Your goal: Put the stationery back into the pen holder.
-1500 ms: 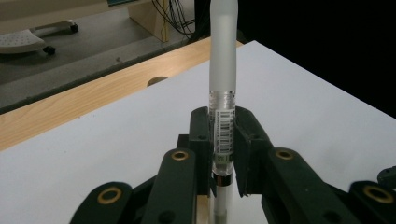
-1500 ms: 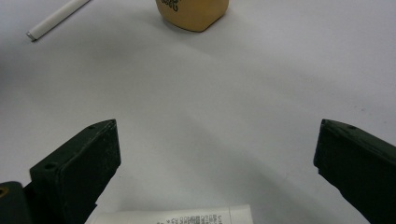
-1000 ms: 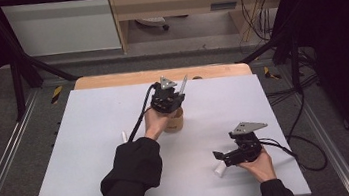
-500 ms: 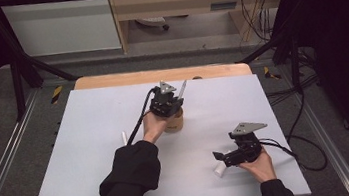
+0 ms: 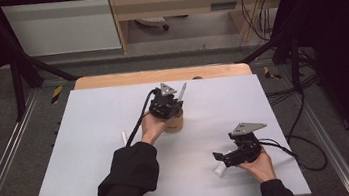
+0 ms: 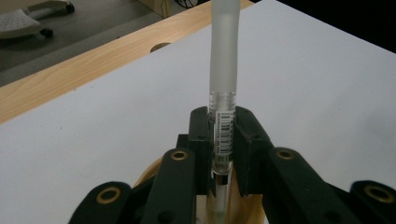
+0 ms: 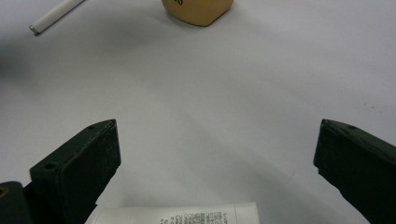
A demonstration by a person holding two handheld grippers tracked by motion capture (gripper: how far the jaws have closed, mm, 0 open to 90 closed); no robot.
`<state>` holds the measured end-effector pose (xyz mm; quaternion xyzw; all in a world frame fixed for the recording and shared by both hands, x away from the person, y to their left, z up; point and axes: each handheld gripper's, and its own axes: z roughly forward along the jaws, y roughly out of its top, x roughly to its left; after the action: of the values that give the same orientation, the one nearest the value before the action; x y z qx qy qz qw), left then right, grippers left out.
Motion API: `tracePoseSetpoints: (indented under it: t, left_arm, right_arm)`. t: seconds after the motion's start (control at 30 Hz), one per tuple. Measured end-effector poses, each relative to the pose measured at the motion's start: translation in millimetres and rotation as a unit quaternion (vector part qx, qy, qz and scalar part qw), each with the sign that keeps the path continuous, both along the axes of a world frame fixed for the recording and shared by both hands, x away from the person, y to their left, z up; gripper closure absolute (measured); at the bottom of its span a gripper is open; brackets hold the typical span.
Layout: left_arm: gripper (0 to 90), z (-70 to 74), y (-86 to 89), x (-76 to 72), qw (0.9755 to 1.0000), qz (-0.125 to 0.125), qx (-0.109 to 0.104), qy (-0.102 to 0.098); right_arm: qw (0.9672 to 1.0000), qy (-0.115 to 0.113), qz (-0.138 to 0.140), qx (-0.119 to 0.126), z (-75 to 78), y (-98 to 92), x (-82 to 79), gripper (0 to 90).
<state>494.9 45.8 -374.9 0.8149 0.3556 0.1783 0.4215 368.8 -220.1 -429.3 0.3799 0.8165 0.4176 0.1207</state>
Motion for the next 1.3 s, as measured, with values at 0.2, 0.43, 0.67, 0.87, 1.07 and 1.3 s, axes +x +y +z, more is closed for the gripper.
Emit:
tracePoseSetpoints:
  t: [0.2,0.43,0.67,0.87,1.07,1.3]
  left_arm:
    - [78.4,-0.8,1.3,-0.4,0.9999,-0.007,0.008,0.01]
    - [78.4,-3.7,1.3,-0.7,0.9991,-0.008,0.03,0.027]
    - [71.0,-2.9,2.0,-0.8,0.9993,-0.008,0.022,0.029]
    - [60.5,8.5,6.8,-7.4,0.9997,-0.013,0.006,0.018]
    - [50.7,20.3,18.4,-20.6,0.9997,-0.019,0.004,0.014]
    - [39.1,26.3,47.4,-46.1,0.9996,-0.025,-0.011,0.011]
  right_arm:
    - [1.0,0.001,0.001,0.0,-0.2,0.3,0.2,1.4]
    - [1.0,0.002,0.003,0.0,-0.6,0.5,0.4,1.4]
    - [1.0,0.003,0.004,-0.001,-0.7,0.8,0.3,1.4]
    - [1.0,0.001,0.002,-0.001,-0.4,0.5,0.3,0.9]
    - [1.0,0.002,-0.004,0.006,2.8,-1.3,-0.7,0.8]
    - [1.0,0.001,-0.006,0.005,4.9,-3.5,-3.3,0.8]
